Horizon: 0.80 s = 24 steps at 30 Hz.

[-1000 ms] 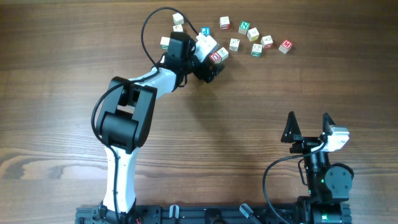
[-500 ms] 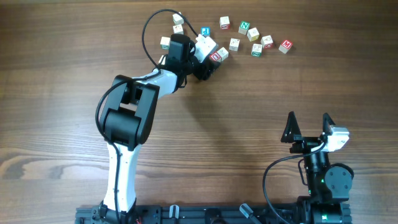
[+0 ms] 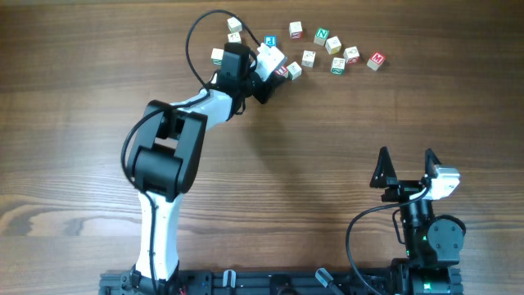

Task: Form a circle

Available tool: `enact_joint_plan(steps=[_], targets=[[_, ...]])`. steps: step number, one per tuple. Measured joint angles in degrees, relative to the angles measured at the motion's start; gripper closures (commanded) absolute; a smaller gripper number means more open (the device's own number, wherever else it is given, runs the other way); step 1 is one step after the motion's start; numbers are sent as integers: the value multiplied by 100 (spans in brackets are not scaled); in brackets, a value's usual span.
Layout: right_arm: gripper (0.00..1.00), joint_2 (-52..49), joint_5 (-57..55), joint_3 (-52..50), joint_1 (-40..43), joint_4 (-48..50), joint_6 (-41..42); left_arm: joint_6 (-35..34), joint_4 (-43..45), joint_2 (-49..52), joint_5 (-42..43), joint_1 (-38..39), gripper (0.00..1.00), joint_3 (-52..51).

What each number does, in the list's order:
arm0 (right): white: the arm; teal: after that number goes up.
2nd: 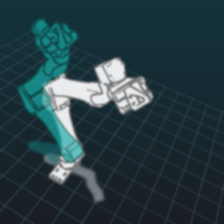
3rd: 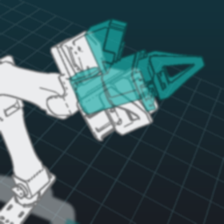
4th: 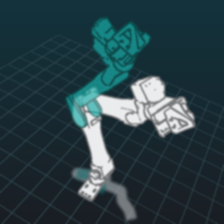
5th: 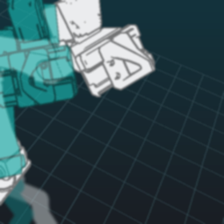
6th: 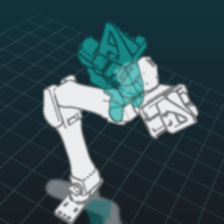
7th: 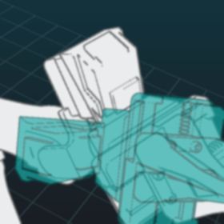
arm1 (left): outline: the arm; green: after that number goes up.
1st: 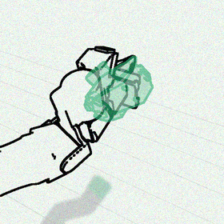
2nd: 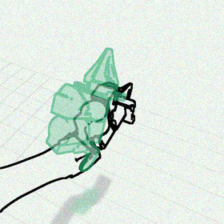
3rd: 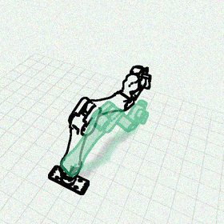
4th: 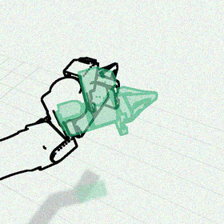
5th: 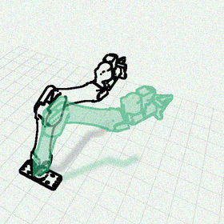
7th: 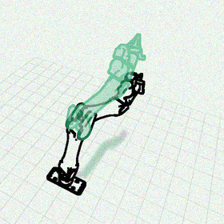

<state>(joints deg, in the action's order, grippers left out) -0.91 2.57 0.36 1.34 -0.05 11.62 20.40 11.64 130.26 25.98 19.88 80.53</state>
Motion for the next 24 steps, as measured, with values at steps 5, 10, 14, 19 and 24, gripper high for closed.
enact_joint_plan(steps=[5,10,14,19,24], targets=[[0,0,0,0,0,0,0,-15,-667,-1209,2,35,75,11],[0,0,0,0,0,0,0,-278,-874,-1670,181,461,75,22],[0,2,0,0,0,0,0,-367,-1023,-1665,256,1102,72,22],[0,0,0,0,0,0,0,-409,-1001,-1585,304,1930,71,22],[0,2,0,0,0,0,0,-612,-925,-1145,308,2295,70,22]])
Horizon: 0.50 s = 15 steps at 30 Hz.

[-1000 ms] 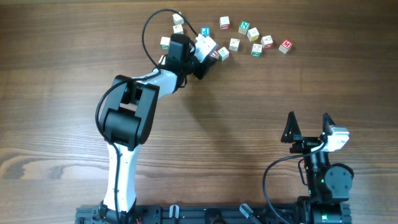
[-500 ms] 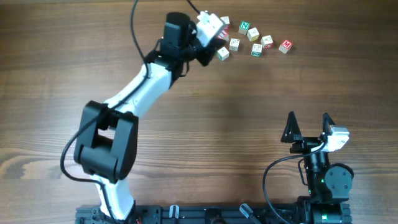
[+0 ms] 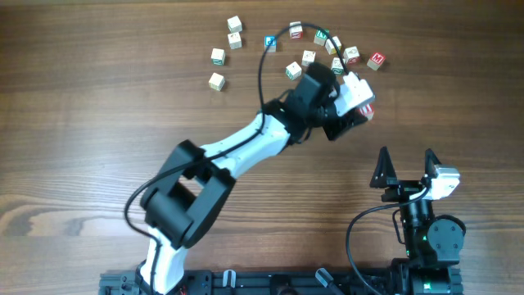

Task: Form a circle

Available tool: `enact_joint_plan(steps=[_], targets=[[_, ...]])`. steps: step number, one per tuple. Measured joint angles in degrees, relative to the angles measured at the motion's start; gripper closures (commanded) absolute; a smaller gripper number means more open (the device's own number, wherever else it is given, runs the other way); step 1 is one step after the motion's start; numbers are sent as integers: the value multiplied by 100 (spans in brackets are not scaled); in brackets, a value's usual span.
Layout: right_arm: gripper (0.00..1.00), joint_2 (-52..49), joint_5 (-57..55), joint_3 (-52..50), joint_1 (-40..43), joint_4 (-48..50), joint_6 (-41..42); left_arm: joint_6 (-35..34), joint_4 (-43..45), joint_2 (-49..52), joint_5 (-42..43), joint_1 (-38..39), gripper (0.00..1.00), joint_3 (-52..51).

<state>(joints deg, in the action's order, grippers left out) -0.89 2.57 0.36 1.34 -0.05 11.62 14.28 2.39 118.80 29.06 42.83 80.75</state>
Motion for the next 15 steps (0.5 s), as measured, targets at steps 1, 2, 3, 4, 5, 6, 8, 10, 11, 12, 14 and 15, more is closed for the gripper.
enact_joint_plan(steps=[1,2,3,4,5,6,8,10,11,12,14,15], targets=[[0,0,0,0,0,0,0,-74,85,142,-2,50,69,0],[0,0,0,0,0,0,0,-142,103,173,0,61,69,0],[0,0,0,0,0,0,0,-197,225,341,-2,107,69,0],[0,-2,0,0,0,0,0,-313,354,450,-2,136,69,0],[0,-2,0,0,0,0,0,-455,501,562,0,155,69,0],[0,-2,0,0,0,0,0,-570,612,636,-2,179,69,-2],[0,-2,0,0,0,0,0,-756,782,702,-2,223,70,-2],[0,-2,0,0,0,0,0,-852,940,704,-2,289,69,-2],[0,-2,0,0,0,0,0,-885,984,704,-2,332,69,0],[0,-2,0,0,0,0,0,-911,986,704,-11,391,68,0],[0,-2,0,0,0,0,0,-933,992,710,-92,494,67,-2],[0,0,0,0,0,0,0,-949,1005,723,-133,533,66,-2]])
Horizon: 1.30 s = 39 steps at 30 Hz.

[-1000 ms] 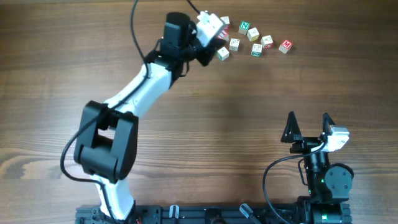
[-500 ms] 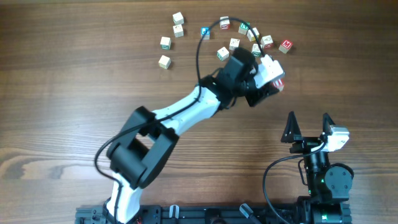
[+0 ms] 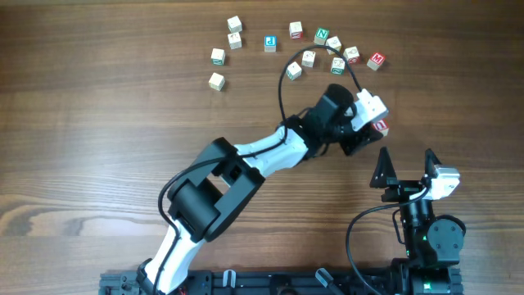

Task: Form a circle

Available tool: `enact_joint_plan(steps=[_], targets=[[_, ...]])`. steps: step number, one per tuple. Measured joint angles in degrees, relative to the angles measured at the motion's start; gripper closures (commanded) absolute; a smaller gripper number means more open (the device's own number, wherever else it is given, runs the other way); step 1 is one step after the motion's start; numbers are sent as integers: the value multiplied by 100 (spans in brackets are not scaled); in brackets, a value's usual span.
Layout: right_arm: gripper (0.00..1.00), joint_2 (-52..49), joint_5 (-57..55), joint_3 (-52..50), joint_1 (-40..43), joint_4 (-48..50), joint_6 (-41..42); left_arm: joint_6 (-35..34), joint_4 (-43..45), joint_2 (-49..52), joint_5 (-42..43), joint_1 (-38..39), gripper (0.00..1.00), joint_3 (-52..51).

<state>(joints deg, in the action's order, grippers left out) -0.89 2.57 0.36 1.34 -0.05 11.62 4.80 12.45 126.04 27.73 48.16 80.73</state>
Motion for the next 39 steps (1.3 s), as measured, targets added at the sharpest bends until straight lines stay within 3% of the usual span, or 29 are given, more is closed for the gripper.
enact_joint_plan(steps=[9,13,18,24,30,34,39], targets=[[0,-2,0,0,0,0,0,-494,599,560,-170,87,65,0],[0,-2,0,0,0,0,0,-723,999,566,-175,87,43,0],[0,-2,0,0,0,0,0,-973,1117,713,-195,96,42,2],[0,-2,0,0,0,0,0,-1078,1134,758,-195,107,57,2],[0,-2,0,0,0,0,0,-1145,1139,758,-225,109,89,2],[0,-2,0,0,0,0,0,-1137,962,756,-232,107,96,28],[0,-2,0,0,0,0,0,-1143,813,750,-267,-11,96,101]])
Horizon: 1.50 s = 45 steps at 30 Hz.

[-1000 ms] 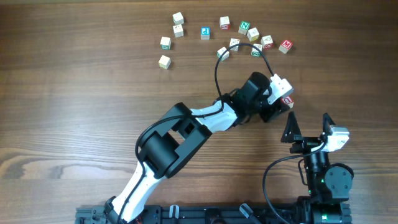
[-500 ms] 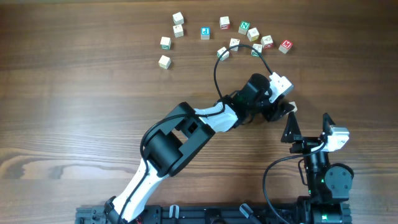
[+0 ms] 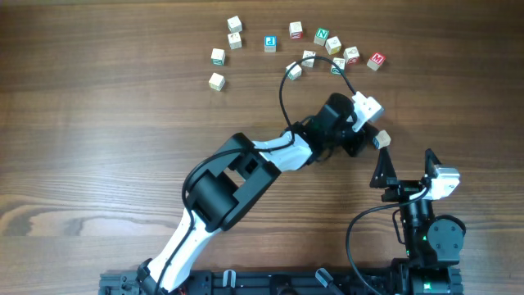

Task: Form a circle

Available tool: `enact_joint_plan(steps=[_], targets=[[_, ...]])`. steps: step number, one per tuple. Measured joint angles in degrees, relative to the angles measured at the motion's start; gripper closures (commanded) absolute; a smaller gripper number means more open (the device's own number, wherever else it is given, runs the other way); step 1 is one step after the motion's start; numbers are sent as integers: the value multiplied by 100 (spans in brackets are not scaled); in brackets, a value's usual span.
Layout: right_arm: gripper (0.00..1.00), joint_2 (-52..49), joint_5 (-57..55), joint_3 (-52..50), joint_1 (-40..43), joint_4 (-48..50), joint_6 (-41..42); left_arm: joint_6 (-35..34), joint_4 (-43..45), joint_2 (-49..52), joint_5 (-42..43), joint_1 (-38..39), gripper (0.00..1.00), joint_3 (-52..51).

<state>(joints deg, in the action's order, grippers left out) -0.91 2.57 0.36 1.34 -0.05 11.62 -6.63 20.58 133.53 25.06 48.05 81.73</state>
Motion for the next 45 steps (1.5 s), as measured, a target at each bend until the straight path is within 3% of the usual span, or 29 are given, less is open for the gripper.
enact_joint_plan(steps=[19,31,40,45], targets=[[0,0,0,0,0,0,0,-358,46,9,-186,304,96,-48],[0,0,0,0,0,0,0,-896,-372,9,-1493,387,96,-50],[0,0,0,-2,0,0,0,-1366,-369,9,-1843,369,96,-17],[0,0,0,0,0,0,0,-1414,70,20,-1764,369,95,-39]])
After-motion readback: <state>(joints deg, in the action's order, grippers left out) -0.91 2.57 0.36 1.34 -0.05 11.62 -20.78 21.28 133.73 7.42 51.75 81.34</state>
